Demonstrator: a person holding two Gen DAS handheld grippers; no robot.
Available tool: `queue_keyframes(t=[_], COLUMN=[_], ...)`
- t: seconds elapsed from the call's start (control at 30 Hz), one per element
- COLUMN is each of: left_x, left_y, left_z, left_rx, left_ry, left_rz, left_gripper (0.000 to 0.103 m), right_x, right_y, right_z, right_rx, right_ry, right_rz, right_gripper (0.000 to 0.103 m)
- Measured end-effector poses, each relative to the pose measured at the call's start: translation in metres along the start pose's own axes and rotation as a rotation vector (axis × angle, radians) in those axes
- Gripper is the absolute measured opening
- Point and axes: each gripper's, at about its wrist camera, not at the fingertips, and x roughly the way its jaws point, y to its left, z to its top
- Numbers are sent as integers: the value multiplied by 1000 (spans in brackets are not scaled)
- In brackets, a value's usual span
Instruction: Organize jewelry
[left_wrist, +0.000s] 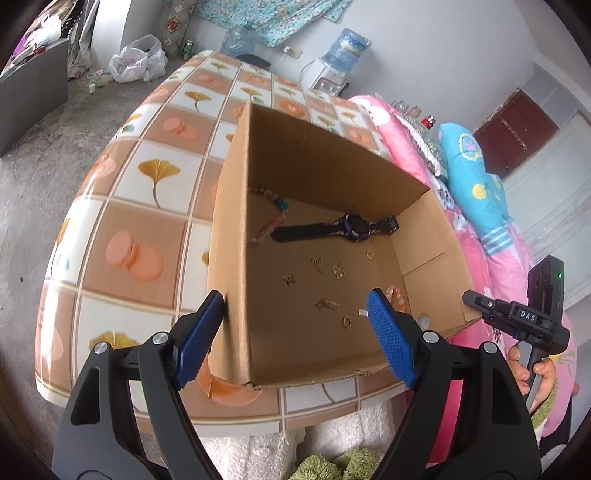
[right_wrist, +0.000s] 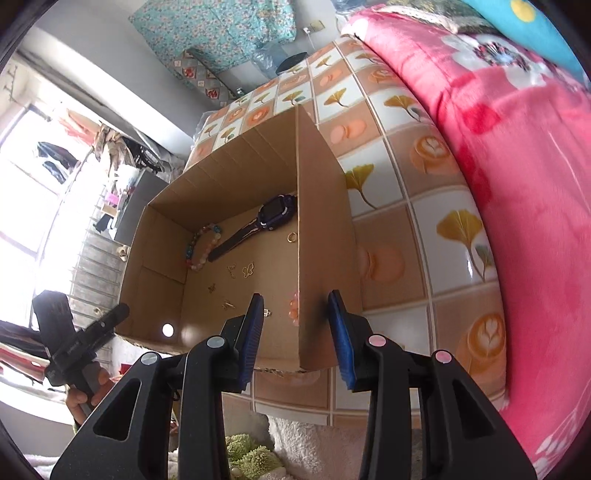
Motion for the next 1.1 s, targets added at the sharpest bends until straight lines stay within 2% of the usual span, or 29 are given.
queue_keyframes(t=[0.1, 0.2, 0.27, 0.3, 0.33, 0.47, 0.53, 0.67, 0.73, 0.8, 0.93, 1.1], left_x=[-3, -16, -28, -36, -42, -63, -66, -68, -63, -59, -46, -28], left_y=[-4, -12, -18, -22, -25, -36, -40, -49, -56, -60, -69, -80], left_z=[-6, -15, -22, -28, -32, -51, -56, -64, -66, -68, -72, -78], left_rx=[35, 89, 129, 154, 170, 194, 177, 165, 167, 181, 196, 194], left_ry=[-23, -81, -126, -158, -185, -264, -261, -270, -258, -233, -158, -95], left_rz=[21, 93, 131, 157, 178, 293, 331, 384, 447, 466, 457, 468], left_gripper=[75, 77, 79, 85, 86, 92, 92, 93, 93, 93, 93, 93], right_x=[-6, -26, -41, -49, -54, -60, -55, -35, -26, -18, -9, 4], right_y=[0, 7, 12, 16, 20, 43, 53, 64, 71, 81, 96, 103], right_z=[-6, -18, -28, -36, -42, -71, -83, -92, -95, -98, -101, -105], right_rx=[2, -24, -51, -75, -97, -230, -272, -274, -281, -299, -340, -368], right_ry=[-23, -97, -140, -161, -171, -153, -127, -93, -88, -88, -107, -80], right_rz=[0, -60, -99, -118, -134, -210, -230, -209, -200, -198, -205, -203], right_gripper=[36, 37, 45, 47, 51, 67, 69, 70, 70, 71, 74, 74])
